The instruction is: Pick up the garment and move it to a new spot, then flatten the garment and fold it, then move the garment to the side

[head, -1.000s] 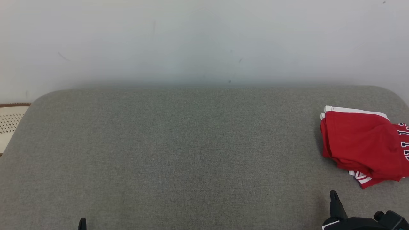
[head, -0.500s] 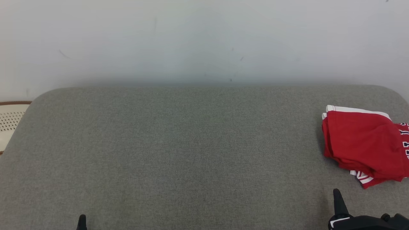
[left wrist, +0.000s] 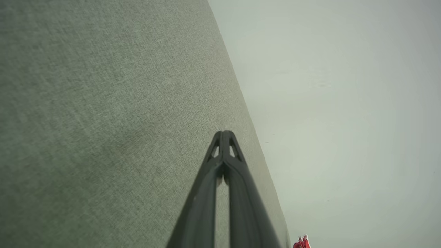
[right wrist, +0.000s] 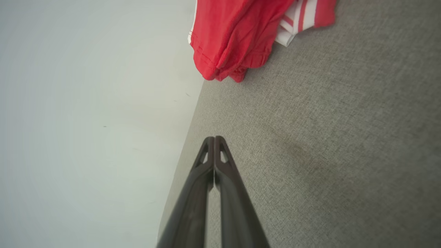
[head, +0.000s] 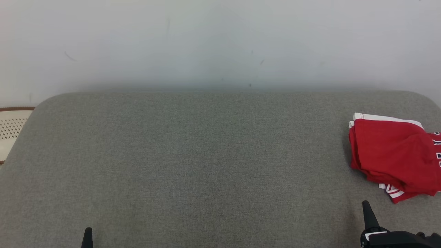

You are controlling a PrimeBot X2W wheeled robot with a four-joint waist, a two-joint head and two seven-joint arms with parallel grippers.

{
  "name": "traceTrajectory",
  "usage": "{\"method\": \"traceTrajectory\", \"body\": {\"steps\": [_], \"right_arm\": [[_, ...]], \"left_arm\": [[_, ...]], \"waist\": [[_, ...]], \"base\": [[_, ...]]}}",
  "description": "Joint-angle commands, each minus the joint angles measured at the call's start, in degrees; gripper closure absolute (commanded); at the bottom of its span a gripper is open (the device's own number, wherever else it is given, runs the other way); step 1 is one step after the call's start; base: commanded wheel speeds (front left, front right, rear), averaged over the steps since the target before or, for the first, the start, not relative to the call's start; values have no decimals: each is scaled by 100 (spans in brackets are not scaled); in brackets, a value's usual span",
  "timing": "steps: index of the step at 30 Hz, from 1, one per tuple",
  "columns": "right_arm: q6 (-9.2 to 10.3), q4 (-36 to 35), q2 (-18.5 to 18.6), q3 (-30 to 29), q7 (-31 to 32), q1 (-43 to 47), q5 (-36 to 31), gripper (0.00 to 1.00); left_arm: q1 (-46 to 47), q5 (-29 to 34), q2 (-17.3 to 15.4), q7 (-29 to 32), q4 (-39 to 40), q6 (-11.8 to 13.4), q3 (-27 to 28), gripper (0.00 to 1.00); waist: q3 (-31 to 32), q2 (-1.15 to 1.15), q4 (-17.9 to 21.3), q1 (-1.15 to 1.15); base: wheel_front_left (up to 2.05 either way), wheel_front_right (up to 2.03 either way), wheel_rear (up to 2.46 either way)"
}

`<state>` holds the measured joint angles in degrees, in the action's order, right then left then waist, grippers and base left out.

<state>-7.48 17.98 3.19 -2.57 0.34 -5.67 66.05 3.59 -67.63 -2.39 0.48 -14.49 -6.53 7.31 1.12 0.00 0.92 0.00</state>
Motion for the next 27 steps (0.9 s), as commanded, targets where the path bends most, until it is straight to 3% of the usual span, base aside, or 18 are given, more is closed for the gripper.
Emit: {"method": "traceTrajectory", "body": {"steps": [1, 27], "right_arm": [[-1, -69, -9, -33, 51, -121, 211, 100], [-2, -213, -26, -206, 381, -131, 1562, 100]], "left_arm": [[102, -197, -51, 53, 56, -42, 10, 100], [195, -1481, -60, 376, 66, -78, 3, 100]], "waist": [[-6, 0, -4, 0], [-69, 0, -49, 0]], "base": [[0, 0, 0], [0, 0, 0]]}}
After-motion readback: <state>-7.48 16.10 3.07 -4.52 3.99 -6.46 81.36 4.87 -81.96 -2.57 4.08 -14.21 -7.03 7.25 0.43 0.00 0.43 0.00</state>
